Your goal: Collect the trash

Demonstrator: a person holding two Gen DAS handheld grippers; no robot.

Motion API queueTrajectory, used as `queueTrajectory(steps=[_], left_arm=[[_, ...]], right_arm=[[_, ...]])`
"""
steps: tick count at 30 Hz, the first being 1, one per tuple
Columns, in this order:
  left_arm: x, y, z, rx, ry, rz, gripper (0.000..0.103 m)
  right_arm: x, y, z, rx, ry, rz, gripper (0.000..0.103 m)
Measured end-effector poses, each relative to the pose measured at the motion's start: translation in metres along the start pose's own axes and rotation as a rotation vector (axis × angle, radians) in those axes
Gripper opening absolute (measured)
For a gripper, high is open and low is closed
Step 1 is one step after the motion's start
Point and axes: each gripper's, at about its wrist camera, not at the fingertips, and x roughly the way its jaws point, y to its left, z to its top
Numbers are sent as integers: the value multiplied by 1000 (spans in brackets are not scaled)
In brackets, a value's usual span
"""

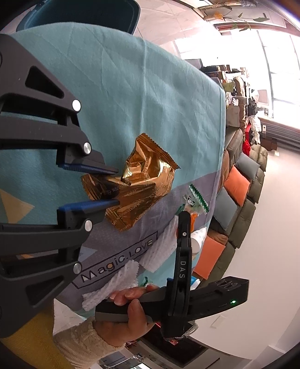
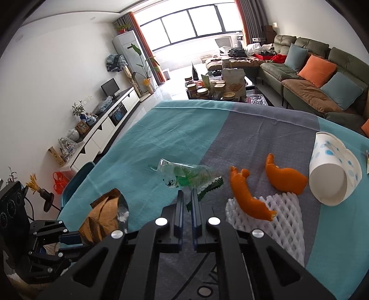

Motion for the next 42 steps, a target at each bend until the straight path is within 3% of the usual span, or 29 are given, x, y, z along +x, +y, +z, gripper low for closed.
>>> queueTrajectory(steps=[21, 42], left_arm=[[-43, 17, -7, -32, -75, 43, 21], [-94, 47, -22, -108, -139, 137, 20]], right_arm=[[-56, 27, 17, -42, -133, 83, 5], [-35, 103, 6, -130, -73, 230, 5]])
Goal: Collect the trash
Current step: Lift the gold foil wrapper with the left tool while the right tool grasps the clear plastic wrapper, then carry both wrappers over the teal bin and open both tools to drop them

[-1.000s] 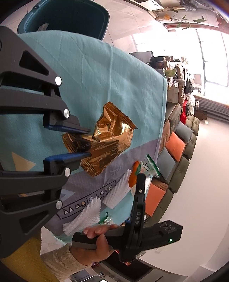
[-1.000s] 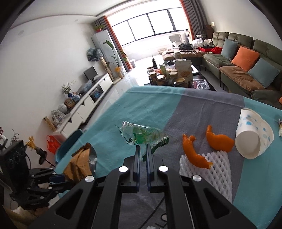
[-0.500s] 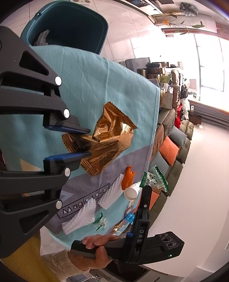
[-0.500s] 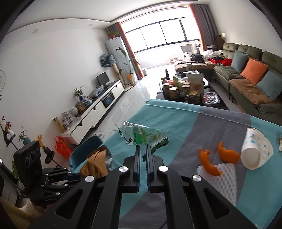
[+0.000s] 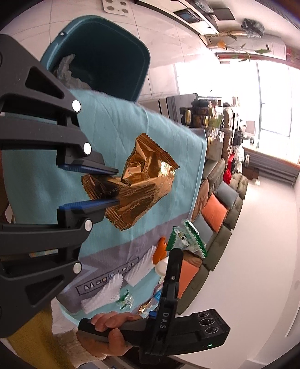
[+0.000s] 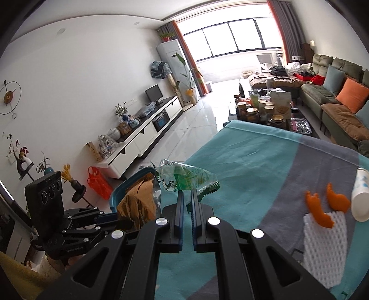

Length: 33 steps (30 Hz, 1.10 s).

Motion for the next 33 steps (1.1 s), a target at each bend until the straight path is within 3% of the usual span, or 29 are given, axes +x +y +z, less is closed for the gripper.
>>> queueTrajectory(steps=[33], left_arm=[[-47, 109, -24, -216, -43, 240, 20]], right_arm=[[113, 79, 12, -116, 160, 168, 5]])
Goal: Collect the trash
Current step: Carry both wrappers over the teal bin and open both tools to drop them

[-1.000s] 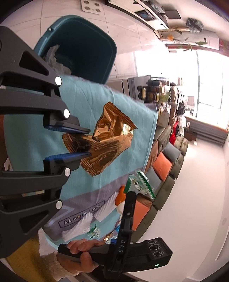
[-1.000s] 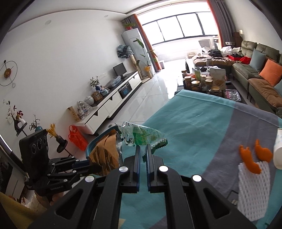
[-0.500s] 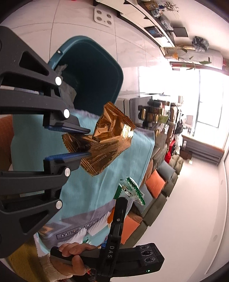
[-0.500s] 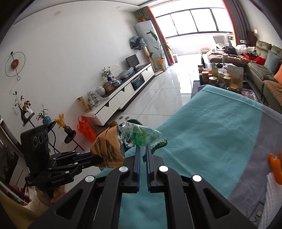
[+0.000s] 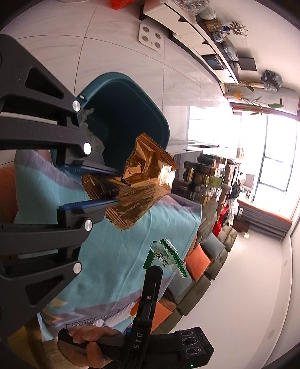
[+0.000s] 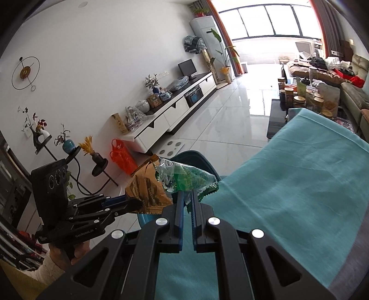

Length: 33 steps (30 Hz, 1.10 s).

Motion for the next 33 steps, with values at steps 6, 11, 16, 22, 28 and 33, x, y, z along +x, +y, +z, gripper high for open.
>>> queueTrajectory(steps=[6, 11, 16, 22, 28, 33], left_arm=[[3, 6, -1, -15, 4, 27, 20], [10, 13, -2, -30, 18, 46, 20], [19, 19, -2, -48, 34, 61, 20], [28, 23, -1, -62, 48, 79, 20], [39, 33, -2, -88, 71, 99, 20], [52, 40, -3, -105, 92, 112, 20]], right_arm=[[18, 9, 7, -16, 26, 10, 5], [31, 9, 12, -33, 46, 9, 5], [47, 15, 18, -44, 67, 11, 5], [63, 22, 18, -52, 92, 8, 5], [83, 23, 21, -47, 127, 4, 5], [99, 28, 23, -58, 156, -17, 5]])
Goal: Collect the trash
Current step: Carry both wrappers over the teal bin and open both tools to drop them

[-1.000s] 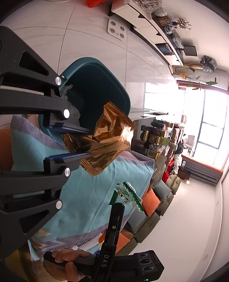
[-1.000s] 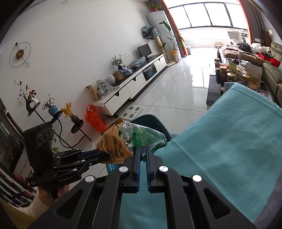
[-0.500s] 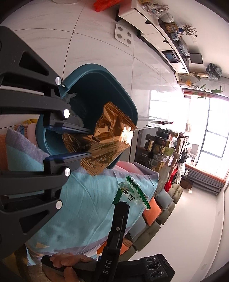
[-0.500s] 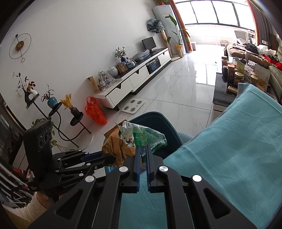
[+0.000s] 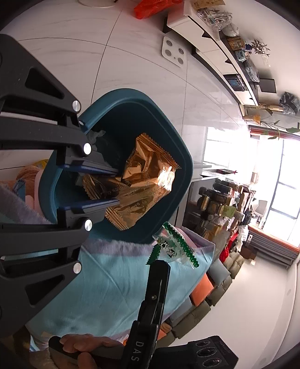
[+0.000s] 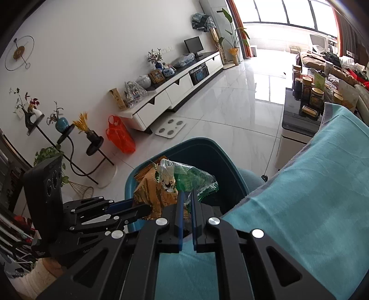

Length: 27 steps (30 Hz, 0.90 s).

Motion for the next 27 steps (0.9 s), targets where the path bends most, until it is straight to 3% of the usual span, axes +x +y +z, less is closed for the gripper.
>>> queueTrajectory(steps=[12, 20, 23, 27], left_arm=[[29, 3, 3, -35, 37, 13, 20], [33, 10, 3, -51, 31, 14, 31], [26, 10, 2, -49, 8, -1, 36], [9, -1, 3, -12, -37, -12, 43]], right_arm=[[32, 2, 9, 12, 71, -40, 10], [23, -4, 3, 33, 54, -29, 16], [14, -9, 0, 42, 39, -21, 24], [-9, -13, -8, 51, 3, -8, 27]])
